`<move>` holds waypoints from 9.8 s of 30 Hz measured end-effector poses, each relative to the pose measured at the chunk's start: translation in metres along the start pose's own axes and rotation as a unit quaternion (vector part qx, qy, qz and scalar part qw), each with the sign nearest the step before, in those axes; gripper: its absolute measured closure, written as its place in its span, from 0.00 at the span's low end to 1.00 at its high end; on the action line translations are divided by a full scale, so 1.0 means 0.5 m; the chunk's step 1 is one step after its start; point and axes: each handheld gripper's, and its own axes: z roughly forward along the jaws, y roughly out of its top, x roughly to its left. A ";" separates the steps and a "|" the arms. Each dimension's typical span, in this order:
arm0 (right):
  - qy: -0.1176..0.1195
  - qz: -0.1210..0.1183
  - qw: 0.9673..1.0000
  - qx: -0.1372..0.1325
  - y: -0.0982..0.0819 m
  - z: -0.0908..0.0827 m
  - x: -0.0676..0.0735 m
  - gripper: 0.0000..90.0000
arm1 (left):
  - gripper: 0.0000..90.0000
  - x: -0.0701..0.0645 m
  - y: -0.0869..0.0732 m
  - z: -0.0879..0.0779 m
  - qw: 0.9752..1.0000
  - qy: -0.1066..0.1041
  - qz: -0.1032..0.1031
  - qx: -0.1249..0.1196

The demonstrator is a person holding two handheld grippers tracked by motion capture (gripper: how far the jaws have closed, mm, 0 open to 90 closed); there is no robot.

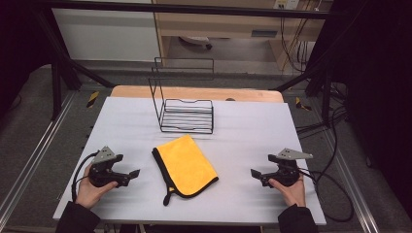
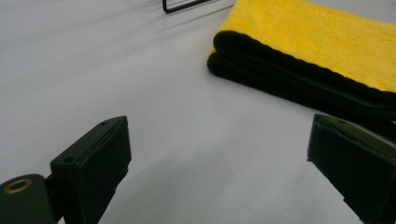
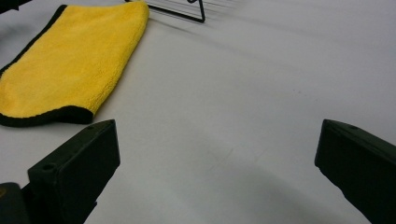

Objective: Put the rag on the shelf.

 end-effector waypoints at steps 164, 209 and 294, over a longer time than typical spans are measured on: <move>0.065 -0.014 0.993 0.096 0.048 0.235 0.304 0.98 | 0.85 -0.151 0.046 0.048 0.985 -0.073 -0.012 0.159; 0.057 -0.037 0.996 0.055 0.075 0.177 0.213 0.07 | 0.08 -0.054 0.136 0.040 0.999 0.013 -0.013 0.051; 0.047 0.035 0.995 0.083 0.145 0.376 0.222 0.69 | 0.78 -0.028 0.109 0.172 0.994 0.021 -0.054 0.094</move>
